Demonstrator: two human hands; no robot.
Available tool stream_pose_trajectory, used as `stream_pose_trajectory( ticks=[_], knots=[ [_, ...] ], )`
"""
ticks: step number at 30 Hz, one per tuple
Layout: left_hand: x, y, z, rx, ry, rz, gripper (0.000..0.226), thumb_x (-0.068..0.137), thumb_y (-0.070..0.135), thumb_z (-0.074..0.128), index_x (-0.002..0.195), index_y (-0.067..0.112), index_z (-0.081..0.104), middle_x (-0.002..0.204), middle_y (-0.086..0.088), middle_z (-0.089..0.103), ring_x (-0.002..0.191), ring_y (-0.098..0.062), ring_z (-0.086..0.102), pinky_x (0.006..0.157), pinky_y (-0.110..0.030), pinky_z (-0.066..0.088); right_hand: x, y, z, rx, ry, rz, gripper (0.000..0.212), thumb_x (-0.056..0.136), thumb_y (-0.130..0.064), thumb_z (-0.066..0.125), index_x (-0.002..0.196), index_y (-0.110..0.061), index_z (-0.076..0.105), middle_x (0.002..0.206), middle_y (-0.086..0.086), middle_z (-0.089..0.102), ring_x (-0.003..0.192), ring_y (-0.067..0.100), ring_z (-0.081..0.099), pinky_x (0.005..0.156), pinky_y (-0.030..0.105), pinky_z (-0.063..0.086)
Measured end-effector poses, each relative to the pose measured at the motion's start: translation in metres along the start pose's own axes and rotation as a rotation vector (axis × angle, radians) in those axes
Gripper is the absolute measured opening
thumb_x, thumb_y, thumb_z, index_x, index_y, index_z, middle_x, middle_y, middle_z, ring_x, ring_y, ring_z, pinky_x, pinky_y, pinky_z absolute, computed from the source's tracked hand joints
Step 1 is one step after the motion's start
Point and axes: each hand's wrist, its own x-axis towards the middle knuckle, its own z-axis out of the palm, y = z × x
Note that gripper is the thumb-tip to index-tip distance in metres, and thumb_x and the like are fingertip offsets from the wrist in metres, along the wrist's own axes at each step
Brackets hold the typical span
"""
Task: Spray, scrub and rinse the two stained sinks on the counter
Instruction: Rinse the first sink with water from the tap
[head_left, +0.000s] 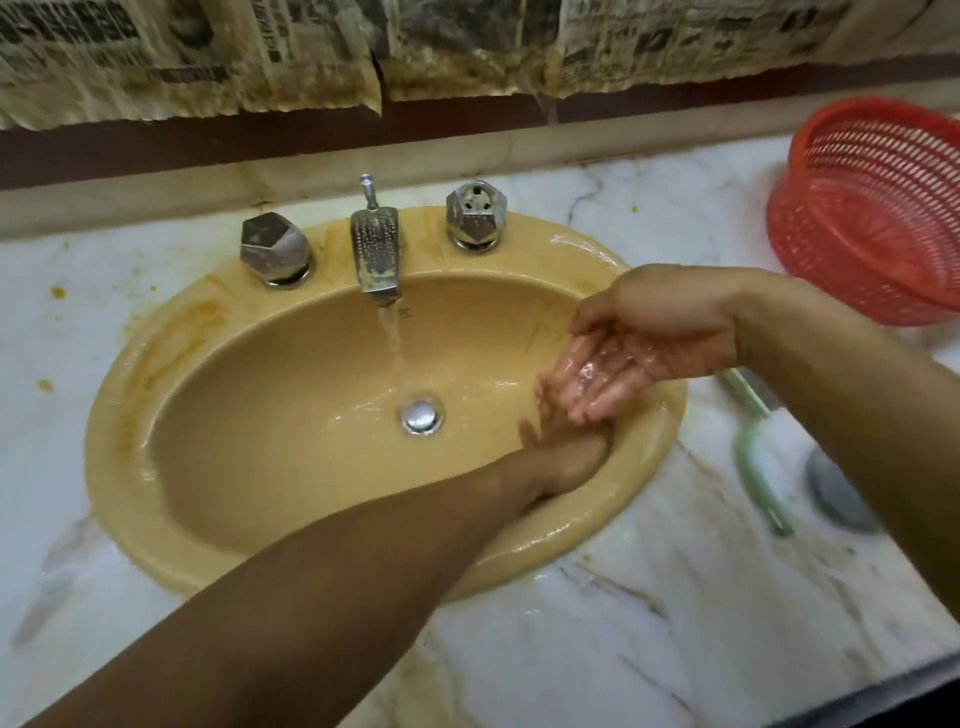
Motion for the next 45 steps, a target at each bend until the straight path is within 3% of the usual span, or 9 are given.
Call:
stream_pose_trajectory(
  ticks=[5, 10, 14, 18, 21, 25, 33, 39, 45],
  knots=[
    [0.006, -0.006, 0.001, -0.03, 0.01, -0.011, 0.075, 0.111, 0.047, 0.022, 0.159, 0.012, -0.023, 0.162, -0.004, -0.039, 0.152, -0.019, -0.032, 0.125, -0.047, -0.012, -0.012, 0.003, -0.012, -0.513, 0.437, -0.138, 0.034, 0.103, -0.013, 0.046, 0.092, 0.004, 0.073, 0.093, 0.019, 0.077, 0.091, 0.034, 0.076, 0.088, 0.043, 0.062],
    [-0.068, -0.11, -0.051, 0.292, -0.414, 0.171, 0.059, 0.113, 0.04, 0.013, 0.161, 0.021, -0.017, 0.164, 0.014, -0.025, 0.153, -0.003, -0.018, 0.125, -0.035, -0.01, -0.003, -0.001, 0.0, -0.276, 0.474, -0.331, 0.029, 0.101, -0.018, 0.055, 0.091, 0.001, 0.075, 0.089, 0.015, 0.077, 0.086, 0.029, 0.077, 0.085, 0.037, 0.063],
    [-0.101, -0.201, -0.121, 0.636, -0.213, 0.08, 0.06, 0.113, 0.03, 0.026, 0.164, 0.021, -0.004, 0.163, 0.014, -0.019, 0.155, -0.005, -0.012, 0.124, -0.026, -0.007, 0.01, 0.015, 0.017, 0.063, 0.478, -0.484, 0.023, 0.1, -0.017, 0.06, 0.095, 0.002, 0.074, 0.094, 0.021, 0.076, 0.09, 0.034, 0.076, 0.087, 0.042, 0.062],
    [-0.095, -0.199, -0.144, -0.071, 0.227, 0.015, 0.027, 0.106, 0.01, 0.054, 0.122, 0.022, 0.073, 0.134, 0.006, 0.067, 0.124, -0.005, 0.062, 0.117, -0.026, 0.039, 0.024, 0.048, 0.045, 0.359, 0.474, -0.497, 0.027, 0.104, -0.018, 0.055, 0.098, 0.001, 0.072, 0.094, 0.023, 0.076, 0.092, 0.037, 0.075, 0.091, 0.048, 0.06],
    [-0.076, -0.152, -0.147, -0.725, 0.469, -0.156, 0.019, 0.106, 0.005, 0.052, 0.106, 0.005, 0.071, 0.107, -0.019, 0.077, 0.081, -0.017, 0.077, 0.079, -0.029, 0.063, 0.031, 0.071, 0.062, 0.609, 0.484, -0.423, 0.03, 0.106, -0.019, 0.05, 0.102, 0.001, 0.071, 0.096, 0.02, 0.077, 0.094, 0.033, 0.076, 0.089, 0.042, 0.06],
    [-0.065, -0.087, -0.17, -1.124, 0.342, -0.274, 0.027, 0.11, 0.014, 0.041, 0.107, -0.001, 0.064, 0.109, -0.021, 0.075, 0.095, -0.03, 0.075, 0.083, -0.04, 0.06, 0.037, 0.095, 0.067, 0.719, 0.565, -0.386, 0.032, 0.106, -0.021, 0.046, 0.103, -0.004, 0.072, 0.102, 0.016, 0.077, 0.096, 0.025, 0.075, 0.09, 0.036, 0.059],
    [-0.076, -0.047, -0.195, -1.257, 0.121, -0.318, 0.049, 0.111, 0.026, 0.034, 0.131, -0.013, 0.055, 0.125, -0.036, 0.064, 0.114, -0.047, 0.063, 0.097, -0.053, 0.05, 0.031, 0.127, 0.052, -0.572, 0.66, -0.684, 0.044, 0.106, -0.037, 0.04, 0.096, -0.007, 0.07, 0.094, 0.003, 0.071, 0.091, 0.018, 0.063, 0.086, 0.039, 0.049],
    [-0.082, -0.047, -0.197, -1.371, -0.127, -0.232, 0.063, 0.109, 0.033, 0.026, 0.143, -0.018, 0.042, 0.138, -0.039, 0.055, 0.135, -0.05, 0.051, 0.112, -0.056, 0.042, 0.048, 0.122, 0.036, -1.483, 0.377, -0.479, 0.075, 0.098, -0.049, 0.001, 0.116, -0.023, 0.069, 0.129, -0.003, 0.066, 0.132, 0.014, 0.051, 0.124, 0.046, 0.013],
    [-0.086, -0.058, -0.208, -1.507, -0.24, -0.115, 0.064, 0.105, 0.03, 0.025, 0.145, -0.017, 0.042, 0.145, -0.039, 0.048, 0.136, -0.052, 0.049, 0.119, -0.055, 0.035, 0.103, 0.054, -0.011, -2.089, 0.451, -0.388, 0.062, 0.107, -0.037, 0.014, 0.16, -0.012, -0.008, 0.168, 0.0, -0.019, 0.155, 0.016, -0.019, 0.127, 0.044, -0.008]
  ],
)
